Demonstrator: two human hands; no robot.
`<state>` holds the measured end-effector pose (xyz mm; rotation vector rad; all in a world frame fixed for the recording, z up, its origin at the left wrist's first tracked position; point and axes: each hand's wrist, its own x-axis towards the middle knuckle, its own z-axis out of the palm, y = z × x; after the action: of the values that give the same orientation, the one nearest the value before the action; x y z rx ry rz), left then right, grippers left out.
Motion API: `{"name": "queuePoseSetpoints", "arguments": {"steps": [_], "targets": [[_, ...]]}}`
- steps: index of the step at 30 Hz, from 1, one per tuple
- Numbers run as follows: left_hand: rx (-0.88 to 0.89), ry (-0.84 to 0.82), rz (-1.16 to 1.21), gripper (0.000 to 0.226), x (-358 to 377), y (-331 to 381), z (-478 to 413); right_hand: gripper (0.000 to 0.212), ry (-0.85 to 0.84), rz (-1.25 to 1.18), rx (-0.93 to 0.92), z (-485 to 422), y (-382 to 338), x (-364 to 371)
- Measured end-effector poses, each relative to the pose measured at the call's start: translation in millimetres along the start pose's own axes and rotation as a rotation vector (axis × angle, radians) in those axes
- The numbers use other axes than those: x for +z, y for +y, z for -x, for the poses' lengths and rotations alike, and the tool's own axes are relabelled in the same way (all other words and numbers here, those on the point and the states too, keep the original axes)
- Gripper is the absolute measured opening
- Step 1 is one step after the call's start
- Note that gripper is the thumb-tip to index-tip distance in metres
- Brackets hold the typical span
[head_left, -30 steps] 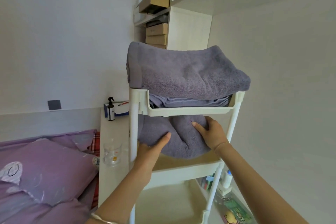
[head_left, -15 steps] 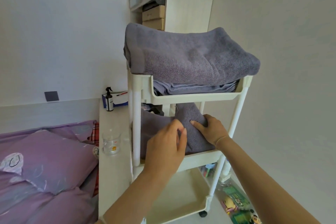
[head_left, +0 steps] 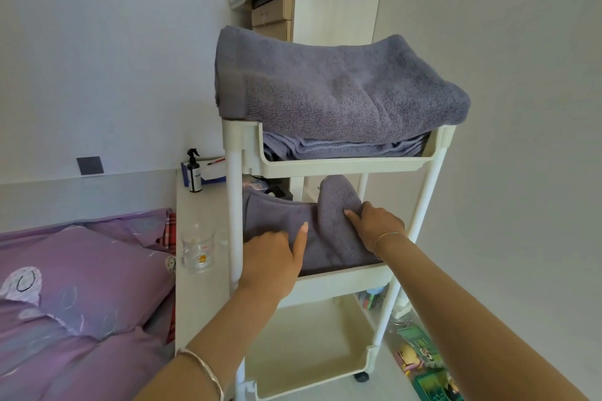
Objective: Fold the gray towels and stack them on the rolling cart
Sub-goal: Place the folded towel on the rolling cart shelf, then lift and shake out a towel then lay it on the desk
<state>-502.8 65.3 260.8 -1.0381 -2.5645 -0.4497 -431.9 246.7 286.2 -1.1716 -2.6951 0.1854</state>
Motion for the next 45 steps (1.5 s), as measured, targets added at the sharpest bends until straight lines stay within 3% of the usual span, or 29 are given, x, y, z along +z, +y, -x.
{"name": "queuePoseSetpoints", "arguments": {"steps": [4,6,8,10,12,14,17,20,26,31,35,40,45], "targets": [[-0.046,-0.052,0.021,0.056,2,-1,-4,0.052,0.047,0.094,-0.055,-3,-3,2],[0.007,-0.162,-0.016,0.052,6,-6,-7,0.055,0.337,0.144,-0.298,-1,-6,7],[0.102,-0.293,-0.027,0.050,8,-11,-12,0.053,0.420,0.101,-0.582,7,-12,9],[0.123,-0.436,-0.039,0.050,9,-15,-16,0.057,0.141,0.090,-0.611,19,-13,13],[0.040,-0.549,-0.030,0.053,9,-14,-18,0.055,-0.166,0.123,-0.377,24,-7,17],[-0.063,-0.622,-0.005,0.060,9,-11,-19,0.056,-0.287,0.133,-0.261,21,1,17],[-0.139,-0.664,0.036,0.069,7,-7,-18,0.057,-0.386,0.240,-0.291,16,4,22],[-0.139,-0.669,0.051,0.065,6,-10,-19,0.060,-0.392,0.240,-0.330,15,4,23],[-0.072,-0.668,0.041,0.054,10,-19,-21,0.062,-0.246,0.028,-0.376,61,3,16],[0.061,-0.576,0.062,0.049,7,-16,-18,0.104,-0.073,-0.035,-0.385,74,16,23],[0.099,-0.499,0.094,0.048,-1,-15,-14,0.102,-0.051,-0.037,-0.396,72,12,24],[0.226,-0.071,0.165,0.058,-2,-11,-1,0.100,0.021,-0.086,-0.339,99,17,29],[0.280,-0.144,0.085,0.059,1,-3,34,0.068,0.143,-0.078,-0.219,165,50,19]]}}
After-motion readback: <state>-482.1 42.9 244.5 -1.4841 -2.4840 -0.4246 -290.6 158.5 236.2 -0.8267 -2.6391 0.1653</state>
